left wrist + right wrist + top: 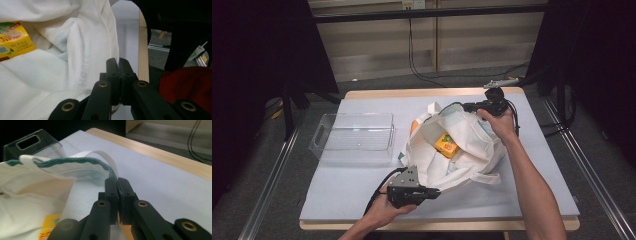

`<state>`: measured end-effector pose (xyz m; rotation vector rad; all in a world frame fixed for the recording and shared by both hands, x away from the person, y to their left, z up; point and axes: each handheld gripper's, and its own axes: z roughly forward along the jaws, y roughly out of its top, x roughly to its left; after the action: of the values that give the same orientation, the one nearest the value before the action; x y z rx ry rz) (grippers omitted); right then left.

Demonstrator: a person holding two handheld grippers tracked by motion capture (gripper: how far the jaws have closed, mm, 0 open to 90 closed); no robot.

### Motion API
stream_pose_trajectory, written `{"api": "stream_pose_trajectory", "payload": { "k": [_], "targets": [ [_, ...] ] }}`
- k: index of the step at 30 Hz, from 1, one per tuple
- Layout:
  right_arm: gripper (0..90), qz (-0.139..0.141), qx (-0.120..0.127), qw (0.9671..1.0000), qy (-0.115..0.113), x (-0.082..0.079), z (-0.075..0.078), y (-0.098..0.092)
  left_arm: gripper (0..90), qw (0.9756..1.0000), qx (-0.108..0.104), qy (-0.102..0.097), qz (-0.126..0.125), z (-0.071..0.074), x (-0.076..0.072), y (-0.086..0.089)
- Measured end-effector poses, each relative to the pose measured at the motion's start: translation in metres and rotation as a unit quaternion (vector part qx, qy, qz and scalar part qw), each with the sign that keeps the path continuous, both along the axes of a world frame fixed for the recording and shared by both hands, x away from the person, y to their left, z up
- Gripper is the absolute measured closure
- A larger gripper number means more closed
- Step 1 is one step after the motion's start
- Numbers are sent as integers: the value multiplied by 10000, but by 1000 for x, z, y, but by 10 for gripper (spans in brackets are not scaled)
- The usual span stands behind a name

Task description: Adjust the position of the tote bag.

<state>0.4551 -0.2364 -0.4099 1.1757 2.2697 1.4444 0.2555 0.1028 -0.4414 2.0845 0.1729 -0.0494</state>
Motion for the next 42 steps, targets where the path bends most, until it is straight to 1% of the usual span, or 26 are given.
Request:
{"api": "stream_pose_trajectory", "payload": {
  "k": [2,4,6,9,12,14,15,17,18,19,20,21,22,25,26,27,28,29,31,33,35,36,37,39,41,42],
  "targets": [
    [871,-132,-94,9999,46,5,-4,-1,888,10000,1,30,-25,0,-1,0],
    [871,-198,-145,9997,90,8,-8,-2,888,10000,-9,29,-84,-1,-3,-1],
    [872,-250,-254,9992,173,13,-11,-3,888,9999,48,21,-118,-1,-3,1],
    [872,-323,-290,9988,224,16,-14,-5,889,9999,29,63,-134,-2,-4,3],
    [872,-484,-435,9976,239,20,-18,-7,889,9996,199,-43,-215,-4,-8,2],
    [873,-554,-422,9973,236,22,-19,-8,890,9993,261,-33,-260,-6,-11,0],
    [874,-623,-442,9967,268,23,-20,-7,890,9990,306,-70,-303,-7,-12,-1],
    [874,-639,-482,9965,235,24,-23,-7,890,9990,297,-32,-342,-8,-12,-2],
    [874,-658,-494,9963,247,25,-24,-7,890,9990,308,-39,-335,-7,-11,0],
    [874,-714,-533,9957,265,24,-26,-6,890,9992,273,1,-287,-7,-11,1],
    [873,-709,-505,9959,255,25,-27,-6,889,9994,211,70,-253,-7,-10,1],
    [873,-665,-483,9963,269,24,-28,-6,889,9994,252,36,-252,-7,-9,1],
    [871,-594,-441,9969,275,24,-29,-5,888,9995,211,57,-227,-8,-8,0],
    [866,-469,-389,9981,128,18,-26,-2,885,9997,114,151,-148,-10,-6,-1],
    [863,-427,-349,9984,97,16,-25,-2,884,9997,142,132,-153,-10,-6,-1],
    [861,-422,-306,9986,82,15,-25,-3,884,9997,114,123,-153,-10,-6,-2],
    [854,-405,-268,9988,43,13,-25,-4,881,9997,167,69,-170,-10,-6,-2],
    [843,-393,-222,9990,40,11,-25,-5,875,9998,141,76,-153,-10,-6,-3],
    [793,-358,-151,9992,45,8,-24,-6,869,9997,149,70,-171,-10,-6,-3],
    [747,-304,-102,9995,20,5,-24,-6,848,9998,70,146,-116,-10,-6,-4],
    [699,-281,-50,9996,13,2,-22,-4,805,9998,54,135,-114,-10,-6,-3],
    [674,-255,-35,9997,-17,0,-22,-3,794,9998,4,175,-107,-10,-7,-3],
    [658,-241,-28,9997,-41,-2,-20,-2,787,9998,29,172,-66,-9,-7,-3],
    [626,-250,-39,9996,-89,-6,-18,-1,750,9999,-36,132,-64,-9,-7,-2],
    [586,-278,-34,9995,-127,-9,-15,-3,716,9999,-26,129,18,-8,-8,-1],
    [580,-304,-24,9994,-156,-10,-14,-4,701,9999,-45,127,-9,-8,-7,0]
  ]
}}
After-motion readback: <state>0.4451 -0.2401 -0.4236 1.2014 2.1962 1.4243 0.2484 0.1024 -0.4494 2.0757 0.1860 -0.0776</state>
